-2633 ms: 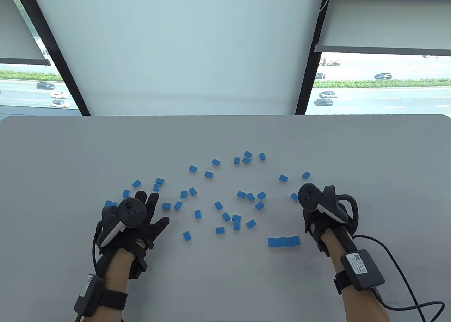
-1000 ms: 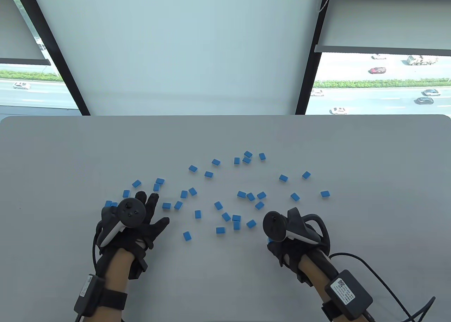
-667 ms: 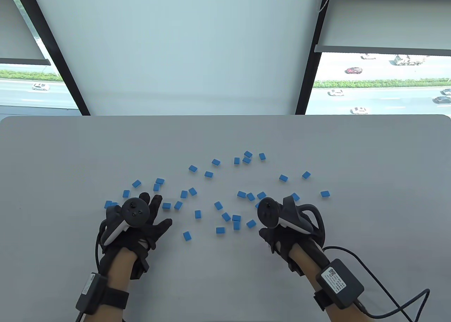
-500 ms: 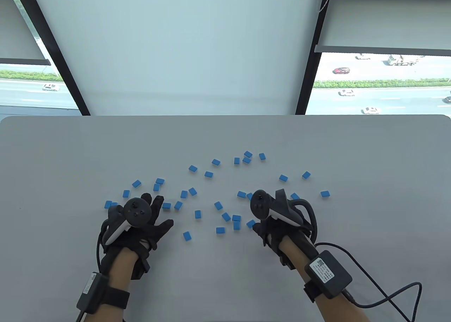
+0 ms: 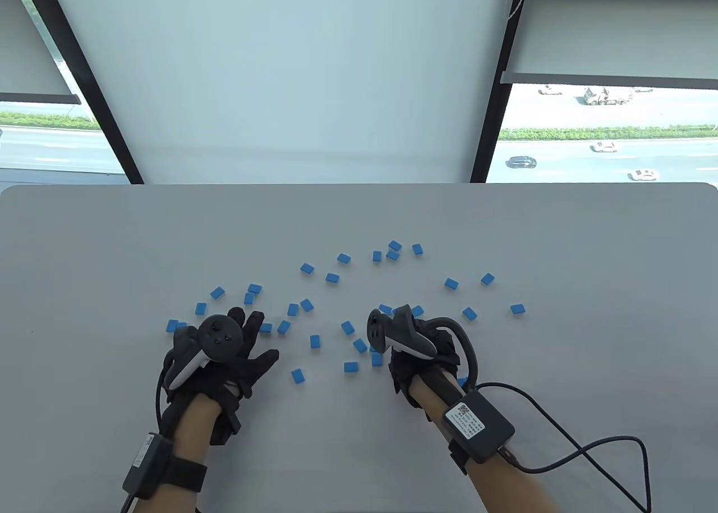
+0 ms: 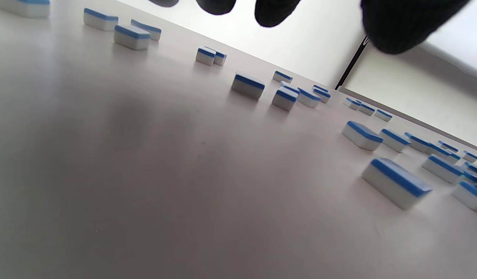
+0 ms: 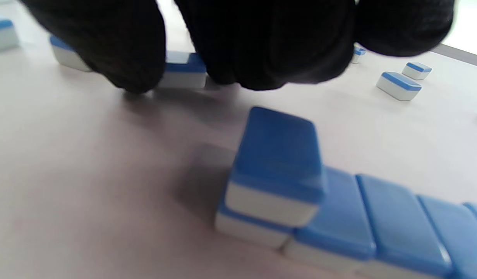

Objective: Build mahjong tile wall

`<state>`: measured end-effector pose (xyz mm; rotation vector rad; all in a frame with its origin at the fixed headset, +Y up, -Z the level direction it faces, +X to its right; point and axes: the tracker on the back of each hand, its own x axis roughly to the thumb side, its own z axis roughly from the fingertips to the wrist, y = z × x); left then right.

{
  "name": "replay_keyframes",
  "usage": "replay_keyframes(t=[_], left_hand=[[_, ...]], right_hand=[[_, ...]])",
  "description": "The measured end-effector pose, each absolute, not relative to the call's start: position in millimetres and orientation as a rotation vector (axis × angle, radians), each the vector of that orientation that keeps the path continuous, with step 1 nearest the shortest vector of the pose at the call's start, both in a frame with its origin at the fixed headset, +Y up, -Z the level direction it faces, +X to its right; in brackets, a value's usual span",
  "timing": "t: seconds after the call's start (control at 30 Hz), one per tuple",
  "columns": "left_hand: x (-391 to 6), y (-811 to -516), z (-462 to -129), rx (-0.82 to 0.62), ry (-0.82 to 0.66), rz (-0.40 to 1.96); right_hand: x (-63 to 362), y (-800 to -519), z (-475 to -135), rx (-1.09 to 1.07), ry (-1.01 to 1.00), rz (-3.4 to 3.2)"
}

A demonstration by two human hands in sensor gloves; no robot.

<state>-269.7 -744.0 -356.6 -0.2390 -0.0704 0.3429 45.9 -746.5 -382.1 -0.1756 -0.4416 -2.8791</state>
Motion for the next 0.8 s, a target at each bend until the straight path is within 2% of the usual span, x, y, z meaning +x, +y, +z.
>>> replay_keyframes(t=[0.47, 0.8], left_hand=[[-273.2, -738.0, -353.9, -0.215, -0.065, 0.374], [-275.3, -738.2, -353.4, -0.215, -0.058, 0.376]], right_hand=[[44.3, -743.6, -388.5, -0.177, -0.476, -2.856], [75.2, -702.8, -374.0, -0.288, -0.269, -2.918]])
